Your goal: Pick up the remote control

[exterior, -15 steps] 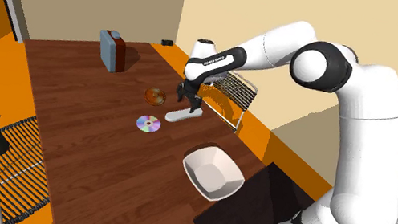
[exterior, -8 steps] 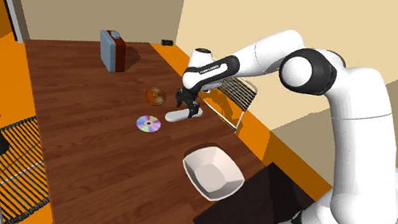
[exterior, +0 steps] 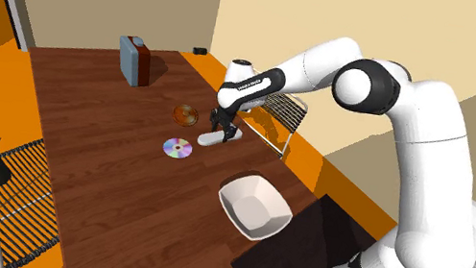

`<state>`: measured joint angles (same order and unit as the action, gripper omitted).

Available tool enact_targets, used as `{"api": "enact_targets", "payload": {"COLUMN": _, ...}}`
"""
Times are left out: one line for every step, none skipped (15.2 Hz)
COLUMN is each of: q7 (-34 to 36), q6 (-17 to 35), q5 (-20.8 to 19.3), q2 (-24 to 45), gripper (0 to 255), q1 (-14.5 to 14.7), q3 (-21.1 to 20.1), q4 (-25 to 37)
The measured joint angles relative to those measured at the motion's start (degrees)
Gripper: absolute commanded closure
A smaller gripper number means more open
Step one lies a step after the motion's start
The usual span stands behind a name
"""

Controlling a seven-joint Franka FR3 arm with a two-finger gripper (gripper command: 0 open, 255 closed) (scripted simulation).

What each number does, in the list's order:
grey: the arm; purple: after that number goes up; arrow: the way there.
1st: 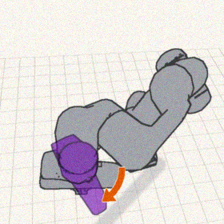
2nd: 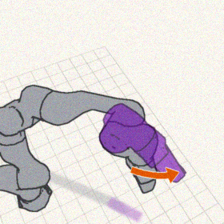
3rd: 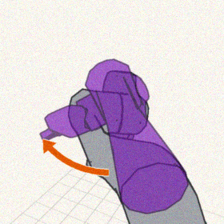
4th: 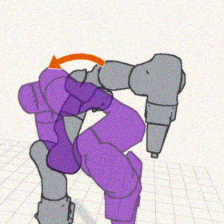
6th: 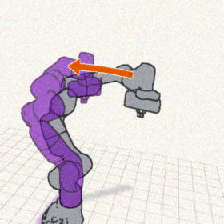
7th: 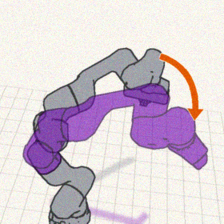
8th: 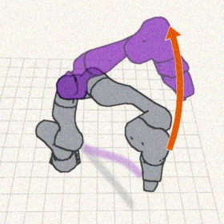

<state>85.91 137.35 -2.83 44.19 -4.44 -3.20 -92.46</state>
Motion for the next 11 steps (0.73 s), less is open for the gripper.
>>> {"api": "enact_targets", "payload": {"q7": 0.00, "q6": 0.00, "q5": 0.00, "q2": 0.00, "gripper": 255, "q1": 0.00, "q3": 0.00, "q4": 0.00}}
{"api": "enact_targets", "payload": {"q7": 0.00, "q6": 0.00, "q5": 0.00, "q2": -0.01, "gripper": 255, "q1": 0.00, "q3": 0.00, "q4": -0.02}}
{"api": "enact_targets", "payload": {"q7": 0.00, "q6": 0.00, "q5": 0.00, "q2": -0.01, "gripper": 255, "q1": 0.00, "q3": 0.00, "q4": -0.02}}
{"api": "enact_targets", "payload": {"q7": -0.02, "q6": 0.01, "q5": 0.00, "q2": -0.01, "gripper": 255, "q1": -0.02, "q3": 0.00, "q4": -0.02}}
{"api": "enact_targets", "payload": {"q7": -0.07, "q6": -0.19, "q5": 0.02, "q2": -0.29, "gripper": 255, "q1": -0.05, "q3": -0.02, "q4": -0.13}}
{"api": "enact_targets", "payload": {"q7": -0.11, "q6": -0.49, "q5": 0.05, "q2": -0.75, "gripper": 255, "q1": -0.10, "q3": -0.05, "q4": -0.33}}
{"api": "enact_targets", "payload": {"q7": -0.20, "q6": -0.89, "q5": 0.07, "q2": -1.18, "gripper": 255, "q1": -0.17, "q3": -0.06, "q4": -0.36}}
{"api": "enact_targets", "payload": {"q7": -0.12, "q6": -1.36, "q5": 0.09, "q2": -1.64, "gripper": 255, "q1": -0.12, "q3": -0.09, "q4": -0.35}}
{"api": "enact_targets", "payload": {"q7": -0.17, "q6": -1.78, "q5": 0.13, "q2": -2.26, "gripper": 255, "q1": -0.16, "q3": -0.12, "q4": -0.54}}
{"api": "enact_targets", "payload": {"q7": -0.15, "q6": -2.23, "q5": 0.16, "q2": -2.84, "gripper": 255, "q1": -0.15, "q3": -0.16, "q4": -0.67}}
{"api": "enact_targets", "payload": {"q7": -0.11, "q6": -2.74, "q5": 0.18, "q2": -3.34, "gripper": 255, "q1": -0.13, "q3": -0.19, "q4": -0.66}}
